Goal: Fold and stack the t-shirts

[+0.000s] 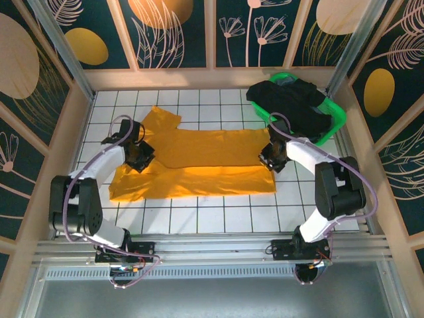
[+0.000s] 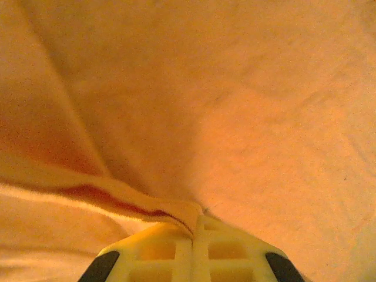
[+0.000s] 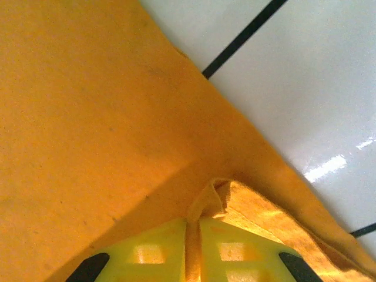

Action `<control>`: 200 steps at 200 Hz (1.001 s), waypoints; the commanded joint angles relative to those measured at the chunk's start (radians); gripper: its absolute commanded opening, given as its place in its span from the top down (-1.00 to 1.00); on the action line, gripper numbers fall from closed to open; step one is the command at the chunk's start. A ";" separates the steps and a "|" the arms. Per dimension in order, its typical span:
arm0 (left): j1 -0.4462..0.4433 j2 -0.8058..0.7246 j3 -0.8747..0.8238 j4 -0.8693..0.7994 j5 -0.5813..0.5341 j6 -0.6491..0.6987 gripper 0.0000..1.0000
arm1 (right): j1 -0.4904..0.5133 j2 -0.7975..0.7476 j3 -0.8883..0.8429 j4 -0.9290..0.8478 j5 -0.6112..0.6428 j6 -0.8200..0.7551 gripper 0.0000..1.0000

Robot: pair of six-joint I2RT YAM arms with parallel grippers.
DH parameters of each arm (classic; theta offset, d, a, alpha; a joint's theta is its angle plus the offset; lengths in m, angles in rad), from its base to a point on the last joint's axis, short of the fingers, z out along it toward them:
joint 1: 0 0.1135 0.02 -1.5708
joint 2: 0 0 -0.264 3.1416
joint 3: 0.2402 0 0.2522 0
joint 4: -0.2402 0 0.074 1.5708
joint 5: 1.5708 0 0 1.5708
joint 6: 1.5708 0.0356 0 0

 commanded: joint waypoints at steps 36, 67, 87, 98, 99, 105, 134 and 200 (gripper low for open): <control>-0.003 0.208 0.171 -0.055 0.025 0.175 0.96 | -0.024 0.108 0.123 -0.043 -0.020 0.051 0.33; -0.003 0.253 0.237 -0.042 0.049 0.243 0.63 | -0.018 0.116 0.150 -0.037 0.002 0.050 0.30; -0.003 0.252 0.263 -0.053 0.034 0.265 0.43 | -0.006 0.080 0.141 -0.036 0.043 0.039 0.30; -0.003 0.234 0.264 -0.049 0.006 0.276 0.36 | 0.003 0.055 0.127 -0.028 0.064 0.029 0.32; -0.003 0.231 0.264 -0.049 0.004 0.277 0.36 | 0.003 0.053 0.127 -0.027 0.065 0.028 0.32; -0.003 0.215 0.259 -0.041 -0.009 0.281 0.35 | 0.008 0.037 0.115 -0.019 0.073 0.020 0.34; -0.003 0.096 0.230 -0.066 -0.133 0.283 0.25 | 0.051 -0.026 0.079 -0.010 0.119 -0.049 0.51; 0.085 0.021 0.090 -0.078 -0.086 0.210 0.11 | 0.115 0.006 -0.004 0.032 0.092 -0.139 0.82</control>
